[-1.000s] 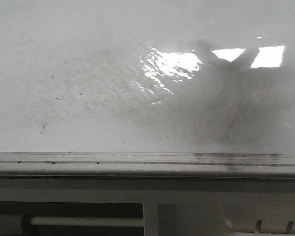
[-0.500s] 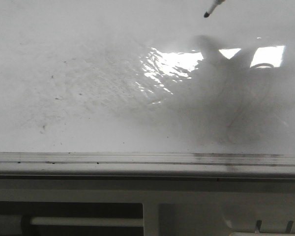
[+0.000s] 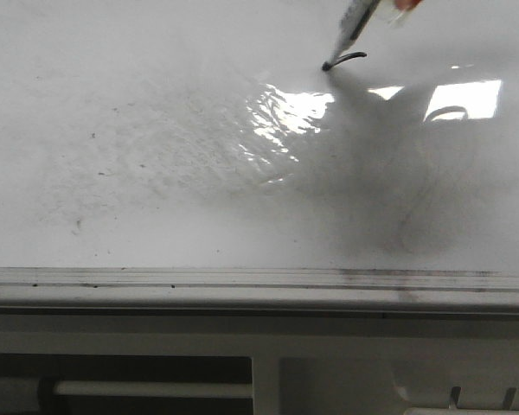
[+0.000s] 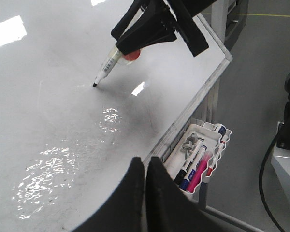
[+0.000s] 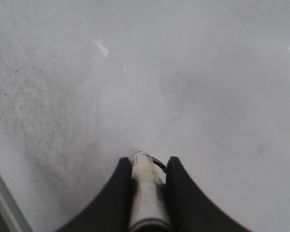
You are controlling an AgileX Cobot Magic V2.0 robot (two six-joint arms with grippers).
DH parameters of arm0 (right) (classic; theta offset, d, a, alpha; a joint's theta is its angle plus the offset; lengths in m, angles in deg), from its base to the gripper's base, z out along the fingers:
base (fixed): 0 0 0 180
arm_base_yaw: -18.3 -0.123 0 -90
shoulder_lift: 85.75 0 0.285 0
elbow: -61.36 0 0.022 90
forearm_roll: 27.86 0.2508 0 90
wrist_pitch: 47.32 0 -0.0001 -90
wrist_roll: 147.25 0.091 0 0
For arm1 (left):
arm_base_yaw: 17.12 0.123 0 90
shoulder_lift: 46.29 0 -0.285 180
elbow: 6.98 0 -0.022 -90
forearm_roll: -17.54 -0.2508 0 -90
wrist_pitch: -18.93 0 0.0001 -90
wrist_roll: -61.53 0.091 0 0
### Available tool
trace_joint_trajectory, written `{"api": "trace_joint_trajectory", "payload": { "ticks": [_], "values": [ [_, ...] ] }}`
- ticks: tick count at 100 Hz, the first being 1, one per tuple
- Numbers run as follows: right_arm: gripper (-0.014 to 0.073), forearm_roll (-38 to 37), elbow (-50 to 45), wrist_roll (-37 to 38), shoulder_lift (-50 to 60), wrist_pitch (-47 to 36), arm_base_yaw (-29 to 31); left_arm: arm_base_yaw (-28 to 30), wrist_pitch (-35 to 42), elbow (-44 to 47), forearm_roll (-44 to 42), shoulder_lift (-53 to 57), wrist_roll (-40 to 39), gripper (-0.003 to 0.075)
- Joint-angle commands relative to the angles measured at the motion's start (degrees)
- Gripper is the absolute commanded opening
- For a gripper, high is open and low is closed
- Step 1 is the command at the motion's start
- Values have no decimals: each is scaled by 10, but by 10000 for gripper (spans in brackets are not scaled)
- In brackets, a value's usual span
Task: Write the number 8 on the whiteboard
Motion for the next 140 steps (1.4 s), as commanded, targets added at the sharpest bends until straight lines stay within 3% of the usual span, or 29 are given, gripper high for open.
{"api": "trace_joint_trajectory", "payload": {
  "ticks": [1,17,32,57,84,117,140],
  "values": [
    [-42,-11,14,1,-9,-3,-14,1,36,-15,19,-4,-7,-20],
    [-42,-21,14,4,-3,89,-22,1,33,-15,19,-4,-7,-20],
    [-42,-62,14,66,38,142,-16,1,33,-15,19,-4,-7,-20],
    [-42,-8,-48,66,80,132,-17,1,33,-15,19,-4,-7,-20],
    [-42,8,-68,66,53,-33,-16,1,32,-15,19,-4,-7,-20],
    [-42,-104,7,97,44,38,-16,1,21,-15,19,-4,-7,-20],
    [-42,-105,27,99,36,38,-16,1,21,-15,19,-4,-7,-20]
  ]
}}
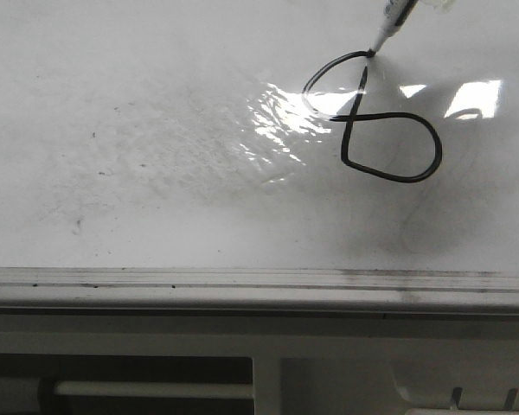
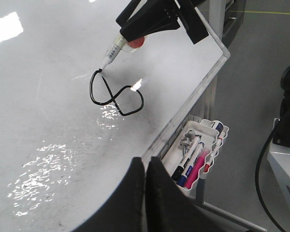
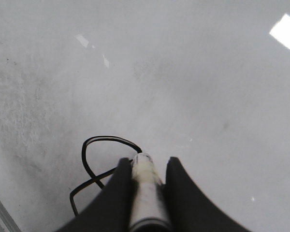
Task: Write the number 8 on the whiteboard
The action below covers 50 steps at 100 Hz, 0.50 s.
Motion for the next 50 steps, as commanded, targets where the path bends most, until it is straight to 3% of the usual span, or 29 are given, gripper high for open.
{"api": "trace_joint_trajectory", "payload": {
  "ticks": [1,14,33,42,50],
  "values": [
    [-42,-18,24,5,1,-21,3,1,29,-15,19,-4,-6,-20],
    [-43,6,42,5,17,-42,-8,1,28,-15,19,-4,-6,-20],
    [-44,39,76,5,58,-35,-75,1,28,-15,19,-4,-3,15],
    [-46,60,76,3,62,23,-105,1,27,-15,20,-12,-2,177],
    [-63,85,76,-16,50,93,-132,1,27,-15,38,-36,-1,365]
  ]
}}
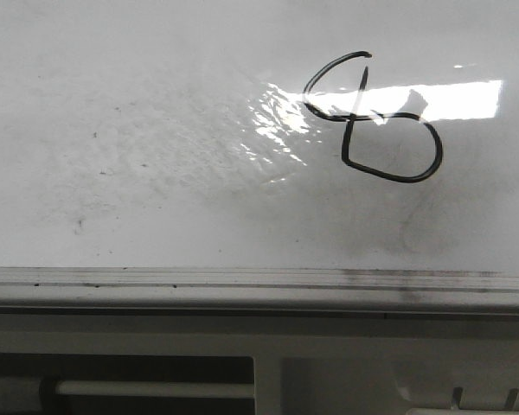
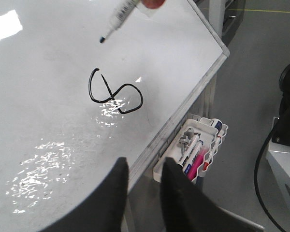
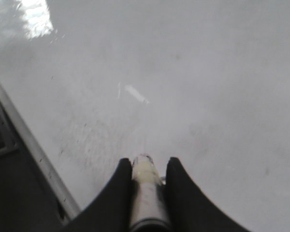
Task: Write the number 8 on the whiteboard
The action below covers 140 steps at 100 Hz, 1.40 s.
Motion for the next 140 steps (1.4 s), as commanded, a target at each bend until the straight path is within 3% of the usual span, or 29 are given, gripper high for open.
{"api": "trace_joint_trajectory", "payload": {
  "ticks": [1,9,28,38,46,85,112,123,132,140],
  "values": [
    [-66,17,19,-21,-8,43,-24,1,27,-15,37,-30,1,388],
    [-71,49,19,-65,-26,73,-47,0,20,-15,89,-63,41,449],
    [-71,138,19,-152,-55,46,-70,0,-40,-15,325,-158,338,398],
    [-71,180,19,-195,-62,42,-70,0,-55,-15,415,-199,428,395],
    [-71,228,19,-231,-64,37,-70,0,-81,-17,437,-234,476,395],
    [-71,356,19,-328,-86,19,-70,0,-182,-78,461,-342,488,380],
    [-71,351,19,-331,-88,15,-70,0,-212,-81,421,-354,487,154],
    [-71,345,19,-331,-84,13,-70,0,-223,-81,410,-354,478,200],
    [-71,345,19,-331,-81,13,-70,0,-223,-81,408,-354,472,329],
    [-71,345,19,-331,-79,13,-70,0,-225,-81,406,-354,471,382]
  ]
}}
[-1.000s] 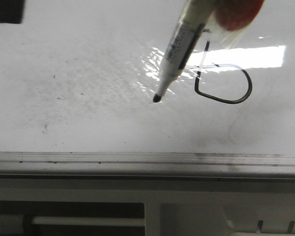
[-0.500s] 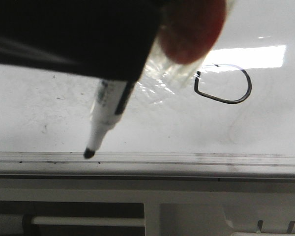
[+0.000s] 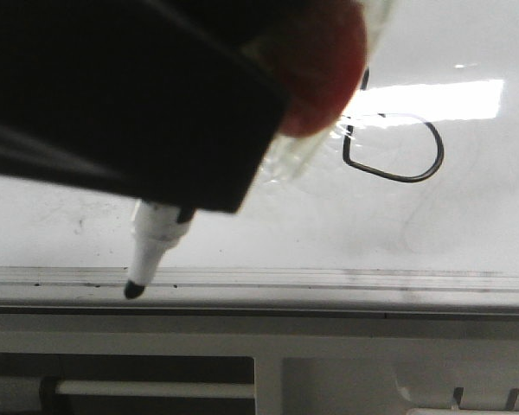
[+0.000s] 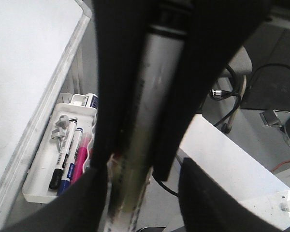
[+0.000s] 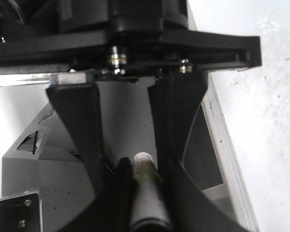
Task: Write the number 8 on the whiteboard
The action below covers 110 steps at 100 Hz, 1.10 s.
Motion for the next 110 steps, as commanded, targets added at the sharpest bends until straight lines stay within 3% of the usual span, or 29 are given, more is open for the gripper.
{"api": "trace_joint_trajectory", "payload": {
  "ticks": [1,15,25,44,67,76,91,96,110],
  "values": [
    [-71,0,19,-7,14,-39,0,0,-22,-17,26,6,-8,382],
    [-71,0,19,-7,18,-43,0,0,-37,-17,19,6,-8,342],
    [-71,0,19,-7,19,-49,0,0,-37,-17,19,6,-8,272],
    [-71,5,19,-7,19,-52,0,0,-33,-17,26,6,-8,-22],
    [-52,7,19,-7,19,-60,0,0,-33,-17,25,6,-20,-20],
    [58,7,19,-7,19,-65,0,0,-32,-17,24,6,-20,-20],
    [412,-3,19,-7,35,-90,0,0,-31,-17,19,6,-21,-20],
    [486,-10,19,-7,46,-108,0,0,-31,-17,19,6,-21,-20],
    [472,-36,19,-7,86,-151,1,0,-30,-17,19,6,-21,-20]
  ]
}}
